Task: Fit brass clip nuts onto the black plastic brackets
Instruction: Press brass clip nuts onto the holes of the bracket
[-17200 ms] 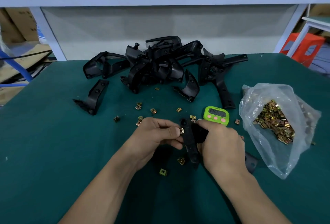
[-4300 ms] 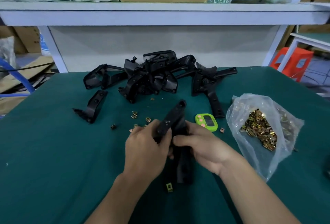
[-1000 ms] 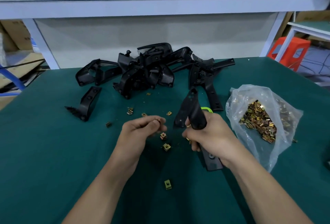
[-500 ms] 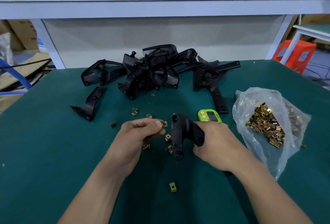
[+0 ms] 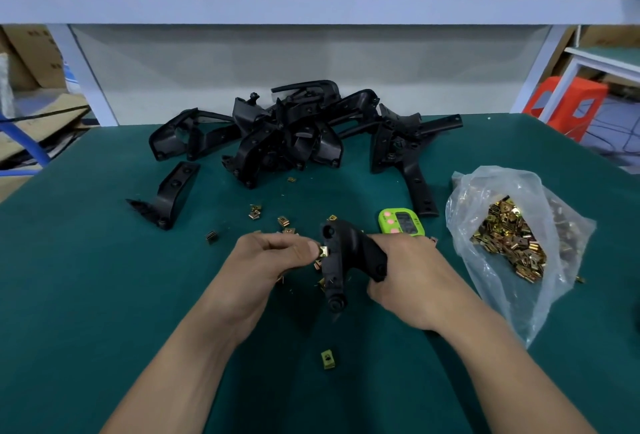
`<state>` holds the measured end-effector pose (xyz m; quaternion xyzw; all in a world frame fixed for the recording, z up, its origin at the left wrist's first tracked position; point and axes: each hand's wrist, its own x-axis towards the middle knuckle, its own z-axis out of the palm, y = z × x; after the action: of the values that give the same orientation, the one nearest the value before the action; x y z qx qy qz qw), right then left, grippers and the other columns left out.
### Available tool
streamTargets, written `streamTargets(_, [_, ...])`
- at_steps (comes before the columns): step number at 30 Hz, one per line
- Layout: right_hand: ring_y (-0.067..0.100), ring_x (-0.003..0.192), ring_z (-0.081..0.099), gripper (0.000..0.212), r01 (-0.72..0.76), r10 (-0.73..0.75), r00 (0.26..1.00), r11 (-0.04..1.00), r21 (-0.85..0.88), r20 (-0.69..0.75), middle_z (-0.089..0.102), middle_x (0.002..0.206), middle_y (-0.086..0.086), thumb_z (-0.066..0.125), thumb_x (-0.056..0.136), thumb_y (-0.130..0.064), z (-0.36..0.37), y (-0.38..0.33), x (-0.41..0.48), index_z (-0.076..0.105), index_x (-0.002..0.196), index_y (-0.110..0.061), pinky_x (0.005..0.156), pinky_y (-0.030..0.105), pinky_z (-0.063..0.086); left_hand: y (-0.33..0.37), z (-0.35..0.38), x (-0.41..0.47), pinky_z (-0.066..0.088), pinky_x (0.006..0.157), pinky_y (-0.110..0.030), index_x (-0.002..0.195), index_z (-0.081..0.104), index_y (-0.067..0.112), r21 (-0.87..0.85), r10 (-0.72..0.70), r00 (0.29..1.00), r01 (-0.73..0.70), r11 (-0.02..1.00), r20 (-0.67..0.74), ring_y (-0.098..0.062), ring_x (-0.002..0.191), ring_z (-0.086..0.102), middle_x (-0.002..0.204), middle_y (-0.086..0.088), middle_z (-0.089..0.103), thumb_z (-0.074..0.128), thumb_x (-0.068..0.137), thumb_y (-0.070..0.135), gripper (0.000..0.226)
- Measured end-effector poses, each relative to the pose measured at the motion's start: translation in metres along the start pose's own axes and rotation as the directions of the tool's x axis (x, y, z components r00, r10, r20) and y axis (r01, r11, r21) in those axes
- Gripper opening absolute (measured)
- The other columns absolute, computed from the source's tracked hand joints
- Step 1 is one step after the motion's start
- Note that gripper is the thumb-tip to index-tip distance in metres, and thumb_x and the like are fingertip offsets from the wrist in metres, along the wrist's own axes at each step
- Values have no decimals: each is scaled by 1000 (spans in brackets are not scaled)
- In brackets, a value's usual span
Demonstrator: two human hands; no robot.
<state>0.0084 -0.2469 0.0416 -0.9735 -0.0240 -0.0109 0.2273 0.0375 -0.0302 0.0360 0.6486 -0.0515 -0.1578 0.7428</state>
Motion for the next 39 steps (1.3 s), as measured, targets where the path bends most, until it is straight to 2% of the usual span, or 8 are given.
streamTargets(5, [25,68,58,28,3,-3,1000,1000,-6,-7,58,67,-2,66,74,-12,0,0,0,42,67,-27,66,40,53,0,3,1,44,84,-27,73,82,17,-24,6,996,-8,1000,-88,-6,80,70,83,-2,77,90,60,24,17])
streamTargets(10, [23,68,58,30,-13,13,1000,1000,-1,-1,57,66,-3,68,73,-13,-2,-1,0,42,65,-27,73,42,54,-1,0,0,45,86,-27,76,82,17,19,17,998,-16,1000,-60,-6,82,70,85,-1,77,87,71,21,8])
streamTargets(15, [22,68,58,24,-32,32,999,999,-8,14,58,67,-3,69,73,-14,-1,-1,1,48,69,-24,67,38,54,-2,3,0,46,87,-26,76,82,15,11,25,996,-24,1000,-90,-8,85,70,85,-3,77,78,83,15,8])
streamTargets(21, [22,69,59,23,-19,20,999,998,-57,31,58,71,-6,68,74,-14,1,-3,2,47,73,-25,52,29,42,-3,5,0,46,80,-22,77,83,15,-5,7,993,-8,1000,-118,-2,77,68,83,1,77,81,67,30,18])
streamTargets(23, [24,72,60,26,-15,17,1000,998,-61,24,59,73,-5,67,75,-13,1,-4,1,45,73,-27,54,31,42,-5,5,0,50,74,-17,73,82,17,-3,10,994,-10,1000,-111,-1,74,67,80,2,76,81,75,23,7])
streamTargets(26, [26,74,62,24,-19,21,999,999,-50,31,60,75,-4,68,78,-10,1,-6,-1,50,79,-26,56,30,45,-8,6,-1,52,67,-14,68,79,13,28,33,991,-30,999,-130,-7,72,67,77,-2,74,77,85,10,17])
streamTargets(30, [28,73,61,20,9,-9,1000,1000,-20,-3,57,73,-3,68,79,-7,-1,-7,-1,55,84,-20,58,32,47,-5,7,2,52,70,-14,80,78,6,50,38,986,-30,998,-164,-9,77,69,82,-5,76,78,86,11,9])
streamTargets(39, [32,79,64,20,7,-7,1000,1000,-7,-24,66,84,5,64,81,-5,3,-9,-2,59,95,-19,70,42,57,-12,17,1,51,71,-10,73,80,12,75,85,980,-73,995,-179,-4,80,73,83,-2,79,80,84,14,11])
